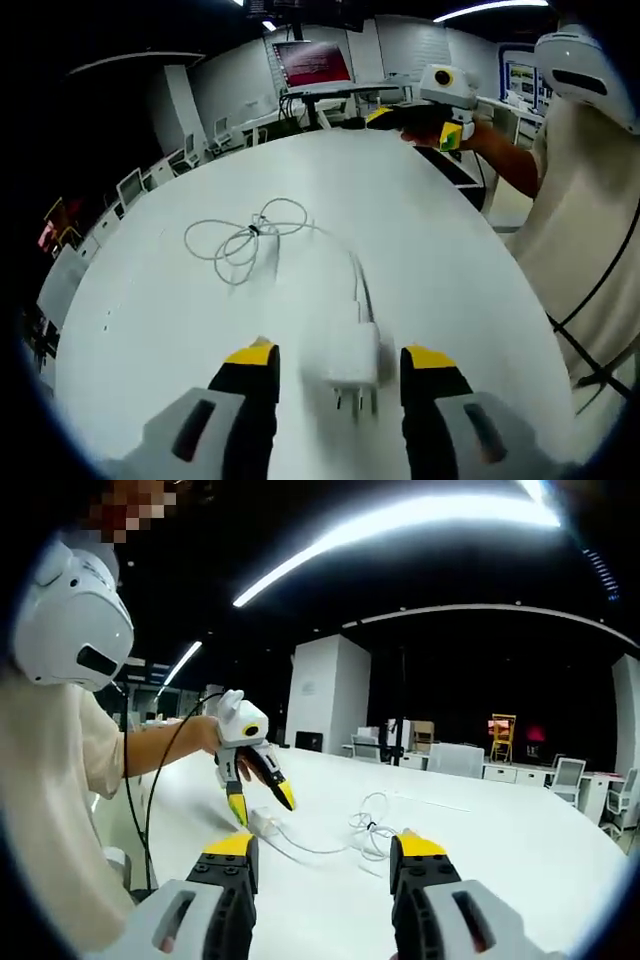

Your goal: Plug the desk Type‑C cable into the charger adapter.

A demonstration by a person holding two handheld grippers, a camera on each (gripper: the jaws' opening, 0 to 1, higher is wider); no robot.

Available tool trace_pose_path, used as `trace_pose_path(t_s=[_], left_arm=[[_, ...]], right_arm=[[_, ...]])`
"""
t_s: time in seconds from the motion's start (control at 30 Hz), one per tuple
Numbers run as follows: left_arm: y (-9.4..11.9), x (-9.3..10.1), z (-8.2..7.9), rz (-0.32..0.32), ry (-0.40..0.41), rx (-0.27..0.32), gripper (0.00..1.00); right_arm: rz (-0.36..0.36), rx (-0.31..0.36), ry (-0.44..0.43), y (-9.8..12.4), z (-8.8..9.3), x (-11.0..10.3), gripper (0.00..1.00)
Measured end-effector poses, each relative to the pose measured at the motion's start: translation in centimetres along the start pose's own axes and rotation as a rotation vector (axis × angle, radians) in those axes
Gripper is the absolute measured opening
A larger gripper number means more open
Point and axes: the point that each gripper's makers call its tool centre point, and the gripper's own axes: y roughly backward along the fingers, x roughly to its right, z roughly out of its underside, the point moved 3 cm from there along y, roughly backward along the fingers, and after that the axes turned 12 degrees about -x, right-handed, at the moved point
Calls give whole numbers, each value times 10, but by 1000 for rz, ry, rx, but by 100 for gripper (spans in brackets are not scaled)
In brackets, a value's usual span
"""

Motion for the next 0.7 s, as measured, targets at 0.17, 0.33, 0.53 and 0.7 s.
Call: trace_pose_path(t_s=[0.17, 0.33, 0.53, 0.7], left_arm=[[-4, 4, 0, 13, 11, 9, 45], [-6, 8, -2, 28, 7, 15, 44], [-9, 10, -4, 37, 28, 27, 36], [-12, 16, -6, 57, 20, 46, 27]], right_arm=[[5, -9, -2, -1, 2, 1, 54], [2, -10, 0, -2, 1, 1, 54], [1, -15, -2, -5, 3, 2, 53], [1, -18, 0, -6, 3, 2, 53]])
